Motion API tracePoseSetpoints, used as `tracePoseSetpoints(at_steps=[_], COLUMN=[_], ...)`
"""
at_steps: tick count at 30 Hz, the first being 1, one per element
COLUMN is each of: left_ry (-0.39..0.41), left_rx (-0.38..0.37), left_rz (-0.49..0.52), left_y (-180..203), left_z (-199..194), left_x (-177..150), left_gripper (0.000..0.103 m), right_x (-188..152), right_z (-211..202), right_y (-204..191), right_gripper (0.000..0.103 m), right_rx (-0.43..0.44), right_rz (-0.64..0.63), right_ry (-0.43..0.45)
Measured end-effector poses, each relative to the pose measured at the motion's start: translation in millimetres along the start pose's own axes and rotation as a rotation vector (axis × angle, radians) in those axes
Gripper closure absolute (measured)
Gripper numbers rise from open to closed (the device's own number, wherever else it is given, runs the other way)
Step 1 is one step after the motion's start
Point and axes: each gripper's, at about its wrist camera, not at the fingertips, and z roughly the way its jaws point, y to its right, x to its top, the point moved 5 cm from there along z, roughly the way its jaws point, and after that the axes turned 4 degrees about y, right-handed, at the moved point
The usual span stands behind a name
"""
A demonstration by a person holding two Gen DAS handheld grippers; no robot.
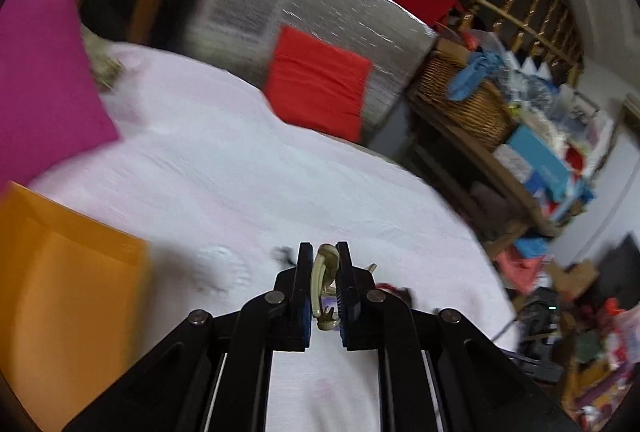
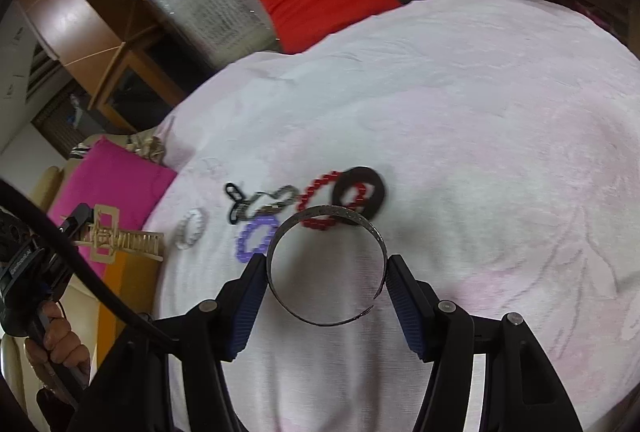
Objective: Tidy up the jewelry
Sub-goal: 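Grasp the beige claw clip with the left tool while the right tool grasps the silver bangle, then carry both items over the orange box and open both tools to drop them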
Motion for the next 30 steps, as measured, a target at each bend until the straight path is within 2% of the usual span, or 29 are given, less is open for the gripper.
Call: tracePoseSetpoints(at_steps=[4, 7, 11, 13, 15, 17, 20, 23, 28, 30], left_ry=[0.042, 0.054, 0.034, 0.013, -0.011, -0.027, -0.06, -0.101, -0.129, -0.131], left_rx=[0.2, 0.358, 0.533, 0.593, 0.629, 0.655, 0.664, 0.661, 0.688, 0.719], left_rz=[0.035, 0.031, 0.036, 0.009, -0.027, -0.059, -0.074, -0.091, -0.108, -0.114], left_y=[-23, -47, -85, -106, -132, -148, -164, -176, -184, -189], left_z=[-42, -83, -137, -155, -168, -172, -166, -156, -146, -147], left_x=[7, 5, -16, -28, -41, -50, -63, -73, -81, -80], left_gripper=[0.092, 0.092, 0.092, 0.092, 0.092, 0.092, 0.092, 0.092, 0.09, 0.069], right_x=[-7, -14, -18, -21, -29, -41, -58, -77, -92, -94], right_z=[7, 14, 31, 40, 56, 73, 106, 144, 194, 213], right_y=[-32, -72, -158, -205, -259, -298, -347, -375, -384, -390], right_gripper=[0.04, 0.04, 0.039, 0.039, 0.039, 0.039, 0.039, 0.039, 0.038, 0.038], right_rx=[0.06, 0.13, 0.233, 0.28, 0.332, 0.365, 0.361, 0.323, 0.262, 0.25], right_rz=[-0.058, -0.136, -0.269, -0.329, -0.396, -0.427, -0.48, -0.521, -0.534, -0.543], right_ry=[-0.012, -0.02, -0.047, -0.051, -0.081, -0.122, -0.183, -0.252, -0.38, -0.403])
